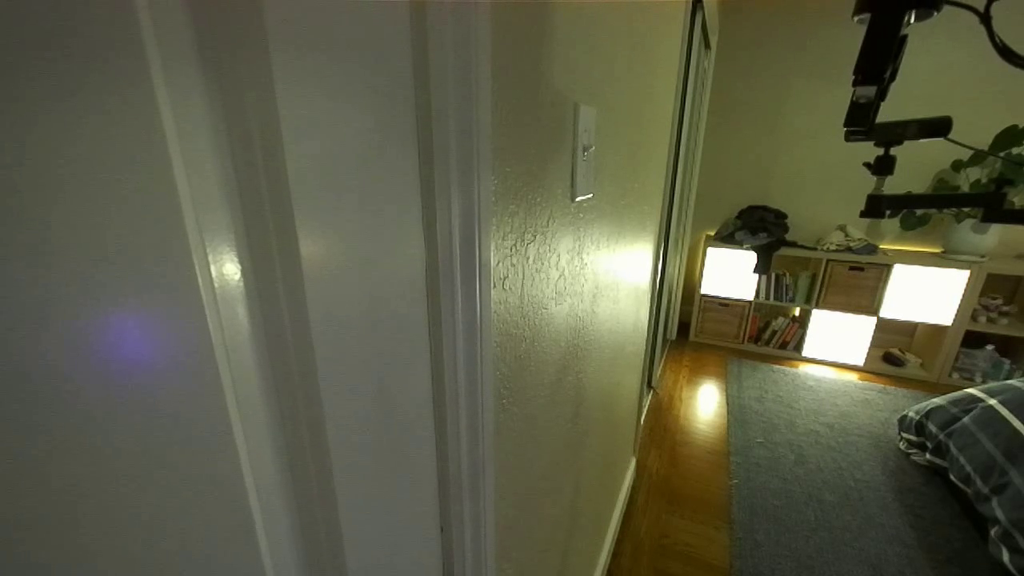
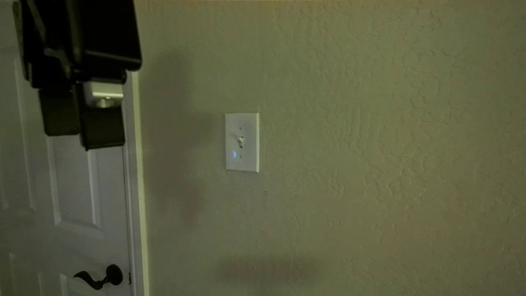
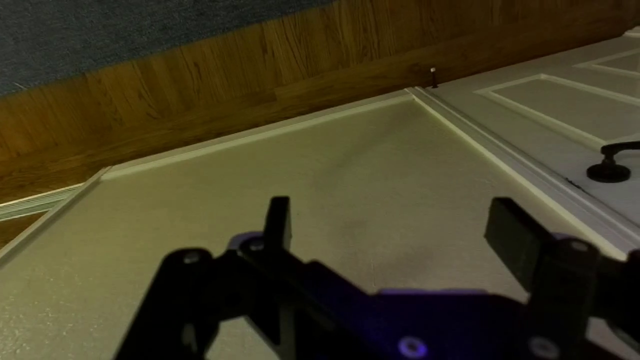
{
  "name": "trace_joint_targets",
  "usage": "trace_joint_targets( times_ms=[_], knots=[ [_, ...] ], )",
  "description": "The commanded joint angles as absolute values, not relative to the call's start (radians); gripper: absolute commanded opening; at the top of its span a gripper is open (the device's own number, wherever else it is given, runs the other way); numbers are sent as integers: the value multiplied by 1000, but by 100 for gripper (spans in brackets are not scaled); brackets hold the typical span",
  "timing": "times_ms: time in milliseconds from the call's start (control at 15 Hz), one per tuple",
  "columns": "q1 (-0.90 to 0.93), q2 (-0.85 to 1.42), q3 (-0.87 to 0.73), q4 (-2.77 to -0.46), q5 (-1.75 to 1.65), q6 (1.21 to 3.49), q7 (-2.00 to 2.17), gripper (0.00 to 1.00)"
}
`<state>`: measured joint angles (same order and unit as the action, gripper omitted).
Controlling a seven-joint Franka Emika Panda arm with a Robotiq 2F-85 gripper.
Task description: Turn off the light
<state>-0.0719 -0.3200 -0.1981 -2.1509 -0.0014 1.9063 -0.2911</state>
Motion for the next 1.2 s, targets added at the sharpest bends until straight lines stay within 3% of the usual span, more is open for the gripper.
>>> trace_joint_targets(
  times_ms=[0,667,733,800,933,1133],
  knots=[
    [-60,-284,-177,-2138,29,1944,-301,100],
    [-16,-97,-104,-2029,145,2179,-340,100],
    [-14,-74,-93,-2006,142,2198,-341,96],
    [-15,-55,-84,-1987,142,2211,-341,74],
    [-15,-20,-67,-1951,138,2245,-347,69],
    [-17,16,-48,-1906,123,2296,-353,47]
  ],
)
